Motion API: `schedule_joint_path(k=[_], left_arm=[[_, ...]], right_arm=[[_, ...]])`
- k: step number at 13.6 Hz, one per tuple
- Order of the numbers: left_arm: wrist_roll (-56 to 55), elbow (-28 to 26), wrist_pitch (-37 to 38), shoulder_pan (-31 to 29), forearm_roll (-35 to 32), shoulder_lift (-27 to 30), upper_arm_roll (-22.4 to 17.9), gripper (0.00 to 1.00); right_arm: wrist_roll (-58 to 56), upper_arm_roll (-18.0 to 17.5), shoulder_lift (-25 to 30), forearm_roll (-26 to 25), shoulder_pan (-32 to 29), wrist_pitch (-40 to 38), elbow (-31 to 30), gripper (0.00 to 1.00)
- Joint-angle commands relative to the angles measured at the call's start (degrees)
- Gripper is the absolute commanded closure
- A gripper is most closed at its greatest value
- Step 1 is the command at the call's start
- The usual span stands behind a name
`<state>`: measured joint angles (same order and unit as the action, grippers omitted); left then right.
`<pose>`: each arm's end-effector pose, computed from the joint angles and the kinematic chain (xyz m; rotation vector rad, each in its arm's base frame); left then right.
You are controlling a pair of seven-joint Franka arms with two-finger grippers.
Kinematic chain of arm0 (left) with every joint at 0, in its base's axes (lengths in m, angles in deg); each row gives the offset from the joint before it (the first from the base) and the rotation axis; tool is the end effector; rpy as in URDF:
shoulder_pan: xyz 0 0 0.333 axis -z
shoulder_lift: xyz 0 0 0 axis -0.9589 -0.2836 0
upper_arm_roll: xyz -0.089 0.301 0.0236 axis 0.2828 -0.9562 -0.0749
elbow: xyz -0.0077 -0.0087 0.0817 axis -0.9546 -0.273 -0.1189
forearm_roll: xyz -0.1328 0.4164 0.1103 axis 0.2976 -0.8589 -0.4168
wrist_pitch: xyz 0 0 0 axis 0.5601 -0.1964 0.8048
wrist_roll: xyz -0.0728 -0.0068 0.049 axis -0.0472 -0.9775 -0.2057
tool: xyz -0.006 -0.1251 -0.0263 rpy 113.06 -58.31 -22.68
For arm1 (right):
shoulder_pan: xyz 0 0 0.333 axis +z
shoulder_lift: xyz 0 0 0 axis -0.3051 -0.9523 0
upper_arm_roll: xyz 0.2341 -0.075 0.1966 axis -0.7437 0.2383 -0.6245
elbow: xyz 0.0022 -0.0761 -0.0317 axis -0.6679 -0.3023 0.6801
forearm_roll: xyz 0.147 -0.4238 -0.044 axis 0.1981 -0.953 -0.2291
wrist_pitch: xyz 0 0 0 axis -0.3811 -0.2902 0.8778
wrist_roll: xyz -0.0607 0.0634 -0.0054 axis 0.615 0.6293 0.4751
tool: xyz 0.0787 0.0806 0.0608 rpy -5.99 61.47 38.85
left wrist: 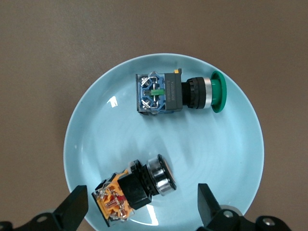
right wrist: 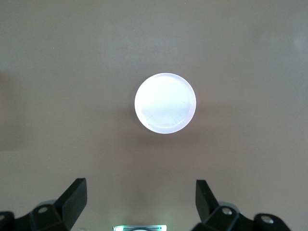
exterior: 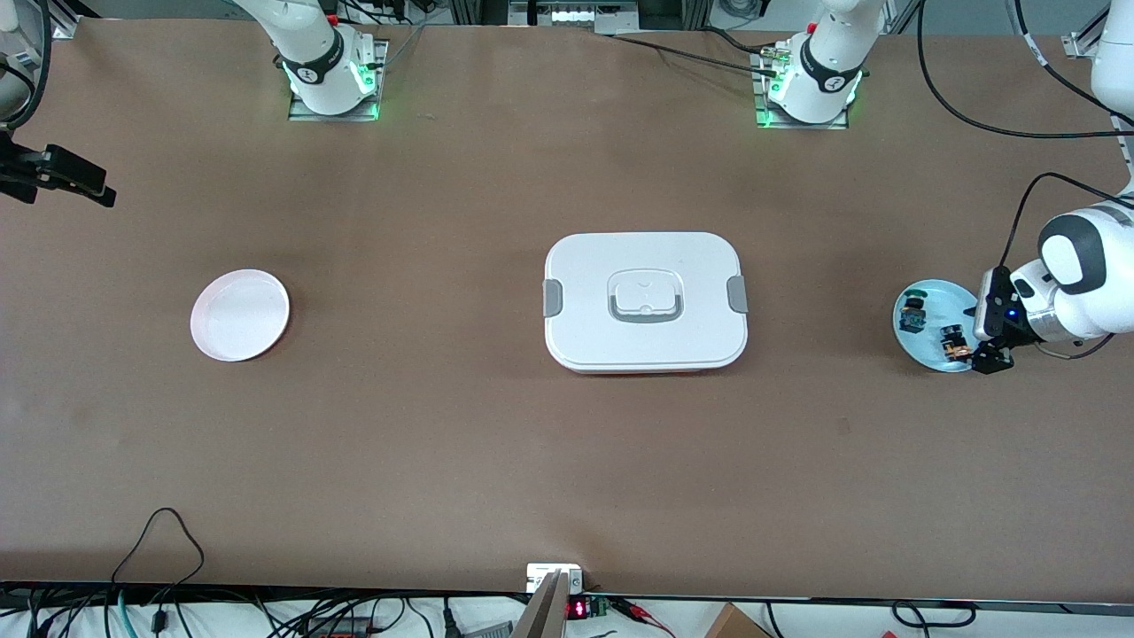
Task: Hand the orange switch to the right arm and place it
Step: 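Lower the left gripper onto the orange switch in the dish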
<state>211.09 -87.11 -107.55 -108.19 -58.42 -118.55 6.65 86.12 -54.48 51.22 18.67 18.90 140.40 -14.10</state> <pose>0.6123 0.2380 0.1336 1.7990 -2.3884 0.0662 0.6025 -0.0553 0.5890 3.1195 -0.0502 -0.1255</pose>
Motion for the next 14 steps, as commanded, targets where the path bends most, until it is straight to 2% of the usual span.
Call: schedule_joint_path(k=[1, 3, 5, 14], left_arm=[[-1.3, 1.0, 0.9, -1.2, 4.2, -0.6, 0.6, 0.00], [-14.6, 1.1, 1.9, -1.8, 5.7, 0.0, 0.5, 0.00], [-20.5, 1.2, 3.1, -1.3, 5.3, 0.1, 0.3, 0.00], [-22.3, 1.2, 1.3, 0.0, 3.4, -1.0, 0.3, 0.00]], right_arm=[[0.0, 0.0, 0.0, 0.1, 0.1, -0.2, 0.6, 0.00], [0.0, 0.0, 0.0, 0.1, 0.1, -0.2, 0.6, 0.00], [0.0, 0.0, 0.0, 0.1, 0.1, -0.2, 0.6, 0.00], [0.0, 0.0, 0.0, 0.1, 0.1, -0.2, 0.6, 0.00]])
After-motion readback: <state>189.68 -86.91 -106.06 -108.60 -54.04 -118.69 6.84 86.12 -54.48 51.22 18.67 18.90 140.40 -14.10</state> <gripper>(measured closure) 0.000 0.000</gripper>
